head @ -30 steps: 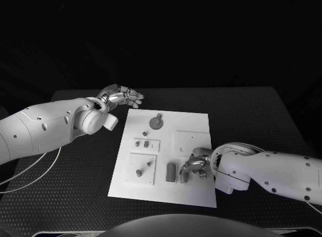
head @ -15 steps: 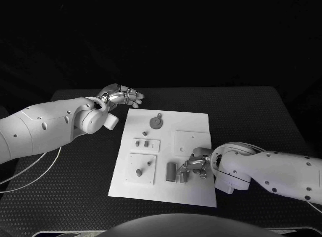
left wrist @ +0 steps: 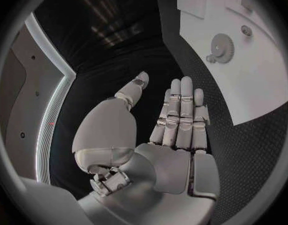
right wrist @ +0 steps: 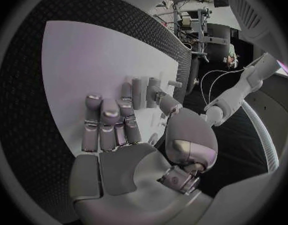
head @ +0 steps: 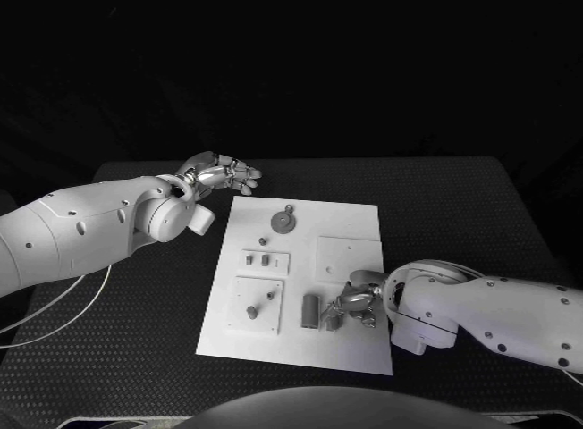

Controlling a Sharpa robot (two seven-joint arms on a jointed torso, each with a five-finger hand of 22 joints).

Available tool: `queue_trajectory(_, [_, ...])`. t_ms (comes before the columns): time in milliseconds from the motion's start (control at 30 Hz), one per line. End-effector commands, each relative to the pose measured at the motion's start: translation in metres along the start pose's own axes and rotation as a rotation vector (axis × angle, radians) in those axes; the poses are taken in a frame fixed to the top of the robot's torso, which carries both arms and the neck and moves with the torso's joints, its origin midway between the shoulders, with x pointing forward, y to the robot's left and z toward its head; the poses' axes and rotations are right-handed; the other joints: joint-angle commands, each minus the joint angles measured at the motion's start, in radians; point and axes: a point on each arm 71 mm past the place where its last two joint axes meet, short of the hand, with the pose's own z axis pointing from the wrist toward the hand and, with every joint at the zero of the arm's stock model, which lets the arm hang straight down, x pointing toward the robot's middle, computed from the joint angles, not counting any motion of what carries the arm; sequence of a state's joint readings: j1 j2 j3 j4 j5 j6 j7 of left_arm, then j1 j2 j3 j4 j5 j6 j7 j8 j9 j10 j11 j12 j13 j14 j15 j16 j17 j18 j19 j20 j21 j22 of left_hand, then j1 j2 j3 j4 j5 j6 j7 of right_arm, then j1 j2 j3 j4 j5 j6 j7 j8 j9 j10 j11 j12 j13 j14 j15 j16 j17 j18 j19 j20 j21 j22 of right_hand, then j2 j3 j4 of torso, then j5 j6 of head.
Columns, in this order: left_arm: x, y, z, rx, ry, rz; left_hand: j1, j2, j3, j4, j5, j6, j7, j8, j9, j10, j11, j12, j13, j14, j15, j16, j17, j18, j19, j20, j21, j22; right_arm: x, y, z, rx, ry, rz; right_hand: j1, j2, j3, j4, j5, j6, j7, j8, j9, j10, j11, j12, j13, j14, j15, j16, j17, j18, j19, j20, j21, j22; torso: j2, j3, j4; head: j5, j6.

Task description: Assemble the parts on the task board

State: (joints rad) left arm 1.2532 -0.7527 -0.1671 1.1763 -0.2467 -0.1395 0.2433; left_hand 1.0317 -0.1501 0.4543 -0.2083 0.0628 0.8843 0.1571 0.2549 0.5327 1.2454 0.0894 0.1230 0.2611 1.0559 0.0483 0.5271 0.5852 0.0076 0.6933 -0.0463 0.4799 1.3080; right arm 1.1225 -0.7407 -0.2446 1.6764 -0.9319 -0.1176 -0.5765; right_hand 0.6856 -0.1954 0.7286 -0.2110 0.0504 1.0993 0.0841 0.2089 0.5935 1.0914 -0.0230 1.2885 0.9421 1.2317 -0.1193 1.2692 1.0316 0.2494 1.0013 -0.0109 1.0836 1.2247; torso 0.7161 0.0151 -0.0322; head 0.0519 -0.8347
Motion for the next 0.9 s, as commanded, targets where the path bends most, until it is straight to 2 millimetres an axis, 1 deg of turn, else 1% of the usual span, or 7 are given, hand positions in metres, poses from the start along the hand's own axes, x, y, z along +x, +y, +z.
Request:
queue_trajectory(33, [0.002,-0.001,0.000,0.008,0.015,-0.002,0.000,0.009,-0.001,0.003,-0.001,-0.001,0.006,0.005,-0.001,-0.005,-0.001,0.001,-0.002,0.004,0.003,-0.007,0.002,-0.008,0.006,0.003,-0.006,0.010,0.010,0.006,-0.002,-0.054,0.052,-0.007,-0.002,0.009,-0.004,0.001,-0.002,-0.003,0.000,0.007,0.000,-0.001,-0.002,-0.004,0.002,0.000,-0.007,-0.004,0.001,0.012,-0.002,-0.002,0.004,-0.001,0.000,-0.0001,-0.0004,0.001,0.001])
queue_trajectory(333, [0.002,-0.001,0.001,0.007,0.016,-0.002,0.000,0.009,-0.001,0.004,-0.001,-0.001,0.006,0.005,-0.002,-0.005,0.000,0.001,-0.002,0.005,0.003,-0.007,0.002,-0.008,0.006,0.003,-0.006,0.010,0.009,0.005,-0.002,-0.054,0.049,-0.011,-0.001,0.014,-0.002,0.003,-0.002,-0.002,0.000,0.008,0.000,0.000,-0.003,-0.004,0.002,0.000,-0.007,-0.004,0.001,0.012,-0.002,-0.002,0.003,-0.002,0.000,0.0001,-0.0003,0.001,0.002])
queue_trajectory(600, [0.002,-0.001,0.000,0.007,0.015,-0.002,0.000,0.009,-0.001,0.004,-0.001,-0.001,0.006,0.005,-0.002,-0.005,0.000,0.001,-0.002,0.005,0.003,-0.008,0.003,-0.008,0.006,0.003,-0.007,0.010,0.008,0.003,-0.002,-0.047,0.045,-0.009,0.000,0.016,0.000,0.004,-0.002,-0.002,-0.001,0.008,0.000,0.001,-0.003,-0.004,0.002,0.001,-0.007,-0.004,0.001,0.012,-0.002,-0.002,0.003,-0.002,0.000,-0.0002,0.0005,0.000,0.000])
queue_trajectory(900, [0.002,-0.001,0.000,0.006,0.014,-0.001,-0.001,0.009,-0.001,0.005,-0.001,-0.001,0.006,0.005,-0.002,-0.006,0.000,0.001,-0.002,0.005,0.003,-0.008,0.003,-0.008,0.006,0.003,-0.007,0.011,0.001,-0.004,-0.003,-0.070,0.017,0.002,0.003,0.018,0.006,0.006,-0.002,-0.001,-0.001,0.009,-0.001,0.002,-0.004,-0.004,0.002,0.002,-0.008,-0.005,0.001,0.012,-0.002,-0.002,0.003,-0.003,0.000,-0.0003,0.0003,0.002,0.003])
